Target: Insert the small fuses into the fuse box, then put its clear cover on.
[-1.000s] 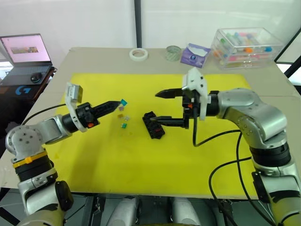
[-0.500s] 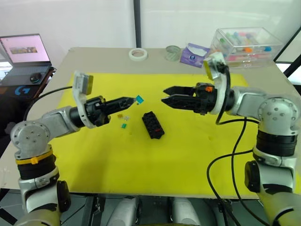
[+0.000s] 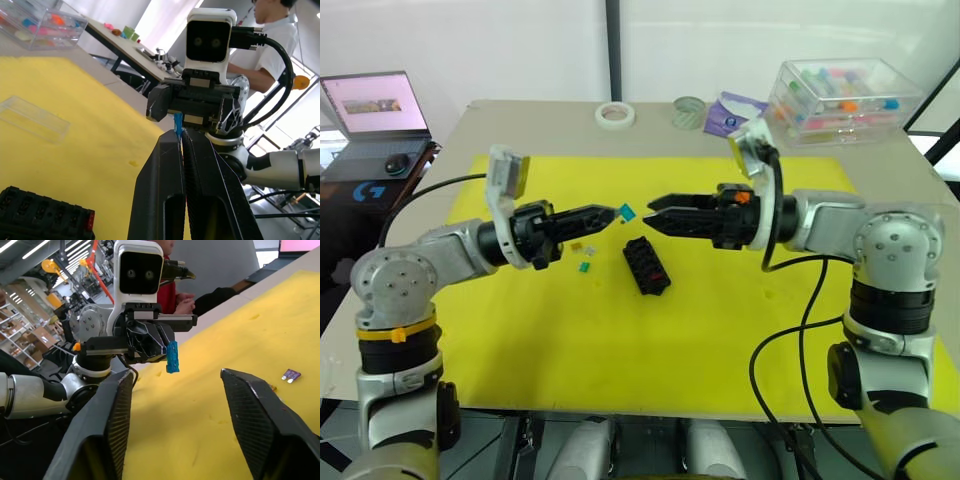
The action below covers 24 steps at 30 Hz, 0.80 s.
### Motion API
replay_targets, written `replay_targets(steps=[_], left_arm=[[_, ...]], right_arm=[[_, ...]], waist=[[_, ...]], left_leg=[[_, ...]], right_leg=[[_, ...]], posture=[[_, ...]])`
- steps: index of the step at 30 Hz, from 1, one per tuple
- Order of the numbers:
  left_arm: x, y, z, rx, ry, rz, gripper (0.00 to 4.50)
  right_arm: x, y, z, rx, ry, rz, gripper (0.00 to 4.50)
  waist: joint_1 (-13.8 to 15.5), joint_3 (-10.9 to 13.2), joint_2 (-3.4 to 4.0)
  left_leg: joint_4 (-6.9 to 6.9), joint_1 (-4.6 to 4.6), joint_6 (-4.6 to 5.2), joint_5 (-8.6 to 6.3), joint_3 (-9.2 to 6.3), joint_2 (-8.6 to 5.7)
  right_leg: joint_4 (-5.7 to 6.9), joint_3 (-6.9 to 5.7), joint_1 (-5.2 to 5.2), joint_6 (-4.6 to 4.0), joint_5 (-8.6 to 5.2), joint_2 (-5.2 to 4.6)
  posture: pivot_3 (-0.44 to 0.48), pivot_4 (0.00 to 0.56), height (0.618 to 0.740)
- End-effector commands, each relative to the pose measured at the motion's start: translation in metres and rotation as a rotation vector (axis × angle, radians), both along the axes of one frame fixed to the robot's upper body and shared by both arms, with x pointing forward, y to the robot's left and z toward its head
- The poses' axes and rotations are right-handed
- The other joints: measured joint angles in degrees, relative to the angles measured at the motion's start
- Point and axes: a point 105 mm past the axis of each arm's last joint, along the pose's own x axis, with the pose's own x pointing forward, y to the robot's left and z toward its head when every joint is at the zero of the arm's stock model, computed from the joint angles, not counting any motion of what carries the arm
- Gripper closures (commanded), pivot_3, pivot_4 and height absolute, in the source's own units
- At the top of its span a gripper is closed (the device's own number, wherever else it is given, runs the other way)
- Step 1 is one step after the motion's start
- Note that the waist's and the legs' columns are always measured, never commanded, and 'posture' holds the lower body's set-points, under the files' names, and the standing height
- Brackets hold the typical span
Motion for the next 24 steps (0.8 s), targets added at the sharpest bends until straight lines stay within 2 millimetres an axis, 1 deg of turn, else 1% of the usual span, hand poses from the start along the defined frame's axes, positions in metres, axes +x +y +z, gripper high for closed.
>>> replay_targets(steps=[1, 7, 23, 24], left_arm=[[-0.0040, -0.0030, 0.0108, -0.007, -0.063, -0.023, 4.50], [-0.0056, -0.0054, 0.0096, 0.000, -0.073, -0.038, 4.50], [-0.0071, -0.0067, 0.0071, 0.007, -0.069, -0.055, 4.50], [-0.0070, -0.0068, 0.0070, 0.006, -0.069, -0.055, 4.50]], right_arm=[[-0.0070, 0.0050, 0.0075, 0.018, -0.035, 0.036, 1.54], [-0.0085, 0.0104, 0.0054, 0.028, -0.005, 0.058, 1.54], [-0.0072, 0.0107, 0.0027, 0.014, 0.005, 0.061, 1.54], [-0.0070, 0.0106, 0.0023, 0.012, 0.004, 0.060, 1.85]], waist=[[-0.01, 0.00, 0.00], [-0.03, 0.00, 0.00], [-0.03, 0.01, 0.01], [-0.02, 0.01, 0.01]], left_leg=[[0.00, 0.00, 0.00, 0.00, 0.00, 0.00], [0.00, 0.00, 0.00, 0.00, 0.00, 0.00], [0.00, 0.00, 0.00, 0.00, 0.00, 0.00], [-0.01, 0.00, 0.00, 0.00, 0.00, 0.00]], right_leg=[[0.00, 0.00, 0.00, 0.00, 0.00, 0.00], [0.00, 0.00, 0.00, 0.00, 0.00, 0.00], [0.00, 0.00, 0.00, 0.00, 0.00, 0.00], [0.00, 0.00, -0.01, 0.00, 0.00, 0.01]], posture=[[0.000, 0.150, 0.740], [0.000, 0.150, 0.740], [0.000, 0.150, 0.740], [0.000, 0.150, 0.740]])
